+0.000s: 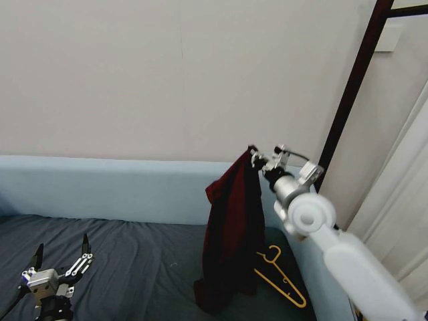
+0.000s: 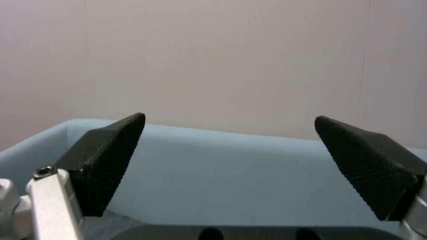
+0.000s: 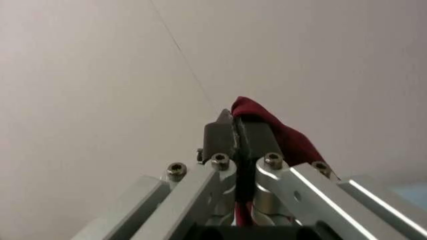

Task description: Pick up the clothes from the sofa and hang them on the clothes hanger.

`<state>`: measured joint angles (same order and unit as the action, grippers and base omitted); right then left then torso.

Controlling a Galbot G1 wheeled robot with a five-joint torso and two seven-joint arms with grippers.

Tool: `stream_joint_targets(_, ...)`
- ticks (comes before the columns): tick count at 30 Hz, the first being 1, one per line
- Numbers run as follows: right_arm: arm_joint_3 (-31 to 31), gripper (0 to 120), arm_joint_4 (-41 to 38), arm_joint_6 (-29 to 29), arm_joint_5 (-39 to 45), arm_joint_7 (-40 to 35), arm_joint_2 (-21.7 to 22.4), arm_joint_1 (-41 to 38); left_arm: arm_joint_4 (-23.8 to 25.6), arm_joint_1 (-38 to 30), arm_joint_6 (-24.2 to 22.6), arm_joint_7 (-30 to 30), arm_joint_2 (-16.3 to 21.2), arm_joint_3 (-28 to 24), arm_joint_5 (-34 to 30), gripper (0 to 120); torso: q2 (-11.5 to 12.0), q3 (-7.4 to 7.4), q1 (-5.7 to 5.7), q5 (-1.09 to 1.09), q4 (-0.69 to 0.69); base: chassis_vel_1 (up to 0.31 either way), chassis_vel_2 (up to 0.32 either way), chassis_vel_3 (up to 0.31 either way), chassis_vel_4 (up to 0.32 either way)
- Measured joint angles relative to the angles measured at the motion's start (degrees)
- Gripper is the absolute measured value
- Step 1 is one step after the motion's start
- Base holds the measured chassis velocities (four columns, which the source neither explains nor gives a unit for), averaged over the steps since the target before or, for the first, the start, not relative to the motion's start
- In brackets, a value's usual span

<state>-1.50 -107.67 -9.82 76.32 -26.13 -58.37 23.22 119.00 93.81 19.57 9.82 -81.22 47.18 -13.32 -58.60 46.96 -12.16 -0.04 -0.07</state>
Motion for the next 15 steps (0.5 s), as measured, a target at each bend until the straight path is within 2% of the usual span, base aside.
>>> stream_joint_targets(1,0.0,0,0.0,0.0,0.0,0.0,0.0,0.0,0.0,0.0,0.0,0.0,0.0,0.0,0.0,100,0.0,0.00,0.00,0.00,0.00,0.000,0.000,0.000,0.000)
stream_joint_targets(4,1.4,0,1.6,0.0,2.8,0.1,2.6,-9.8,0.5,0.0,0.0,0.2,0.0,0.0,-0.1,100,0.0,0.00,0.00,-0.01,0.00,0.000,0.000,0.000,0.000)
stream_joint_targets(15,2.1,0,3.2,0.0,3.3,1.0,5.8,-21.7,0.5,-0.2,0.4,0.2,0.4,0.3,-1.0,100,0.0,-0.01,0.00,-0.01,0.00,0.000,0.000,0.000,0.000)
